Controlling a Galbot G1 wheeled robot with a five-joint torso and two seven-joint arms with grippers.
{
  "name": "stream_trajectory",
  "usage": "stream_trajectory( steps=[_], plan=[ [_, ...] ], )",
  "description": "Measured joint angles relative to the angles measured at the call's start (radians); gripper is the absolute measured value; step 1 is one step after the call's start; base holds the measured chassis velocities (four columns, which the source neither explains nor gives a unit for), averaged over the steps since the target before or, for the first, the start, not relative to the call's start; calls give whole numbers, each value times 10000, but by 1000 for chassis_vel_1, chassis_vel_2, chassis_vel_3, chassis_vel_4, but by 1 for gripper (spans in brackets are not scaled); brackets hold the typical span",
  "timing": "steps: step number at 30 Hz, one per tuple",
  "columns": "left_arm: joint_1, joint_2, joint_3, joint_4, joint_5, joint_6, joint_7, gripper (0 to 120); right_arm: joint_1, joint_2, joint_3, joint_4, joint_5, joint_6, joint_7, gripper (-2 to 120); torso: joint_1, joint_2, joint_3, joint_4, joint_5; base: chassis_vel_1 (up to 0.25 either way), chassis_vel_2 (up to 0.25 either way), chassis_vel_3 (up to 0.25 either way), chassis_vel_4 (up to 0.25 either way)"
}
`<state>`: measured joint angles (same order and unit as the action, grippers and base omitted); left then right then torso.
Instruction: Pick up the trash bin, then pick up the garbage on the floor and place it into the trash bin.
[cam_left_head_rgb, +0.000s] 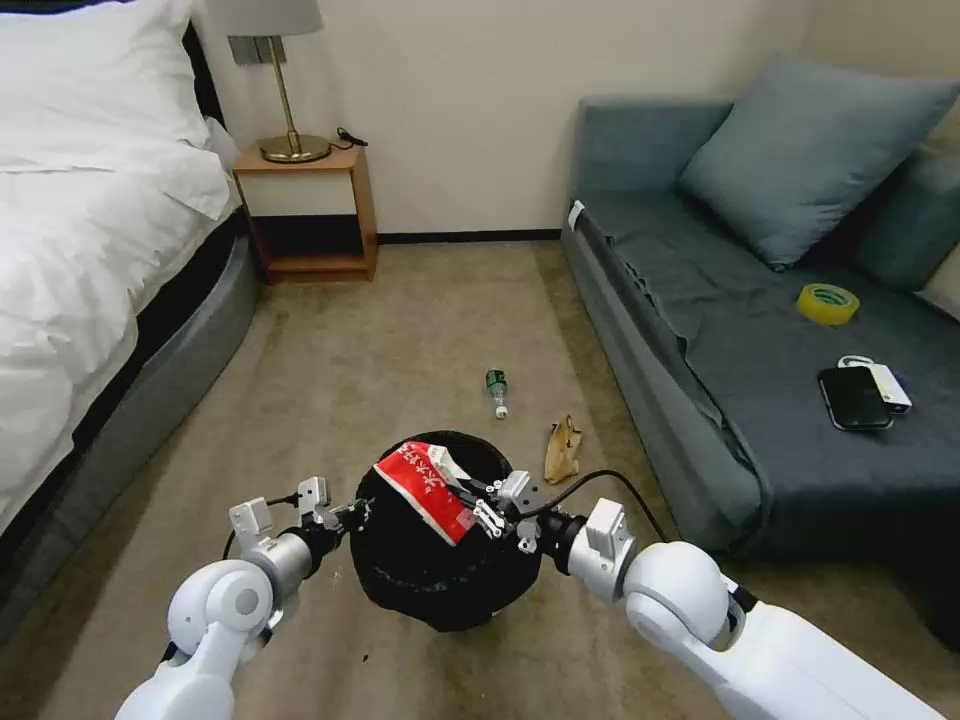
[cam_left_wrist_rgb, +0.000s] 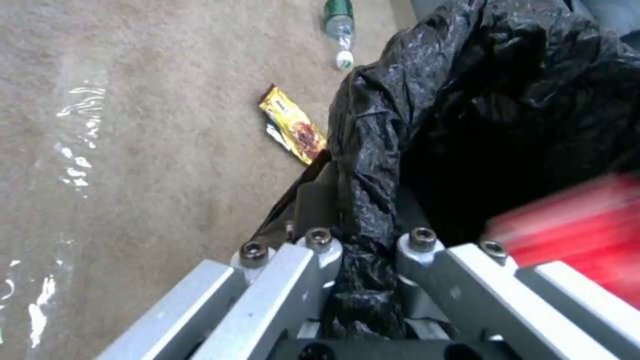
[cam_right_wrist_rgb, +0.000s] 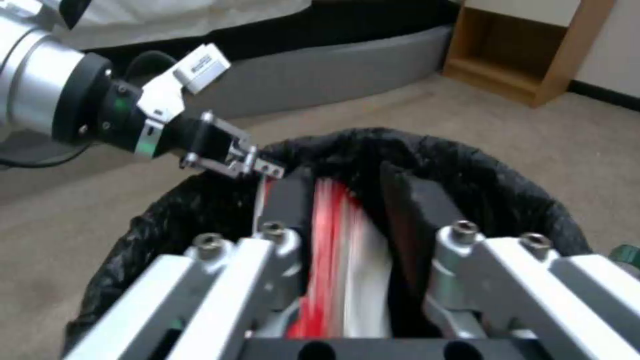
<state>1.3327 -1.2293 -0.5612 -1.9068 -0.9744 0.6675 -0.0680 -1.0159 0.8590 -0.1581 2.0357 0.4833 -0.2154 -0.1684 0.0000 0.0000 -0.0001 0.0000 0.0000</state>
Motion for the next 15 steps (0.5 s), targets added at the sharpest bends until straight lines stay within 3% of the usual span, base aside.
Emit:
stream_trajectory(
  steps=[5,15],
  plan=[
    [112,-17,-208,-71,-2,-53,-56,4,-181,78,239,128,-166,12,-33,48,0,0,1,0,0,0,0,0,0],
    [413,-69,-695,-282,650,-512,27,4,-1627,689,2503,518,-1535,454,76,82,0,1,0,0,0,0,0,0,0]
  ],
)
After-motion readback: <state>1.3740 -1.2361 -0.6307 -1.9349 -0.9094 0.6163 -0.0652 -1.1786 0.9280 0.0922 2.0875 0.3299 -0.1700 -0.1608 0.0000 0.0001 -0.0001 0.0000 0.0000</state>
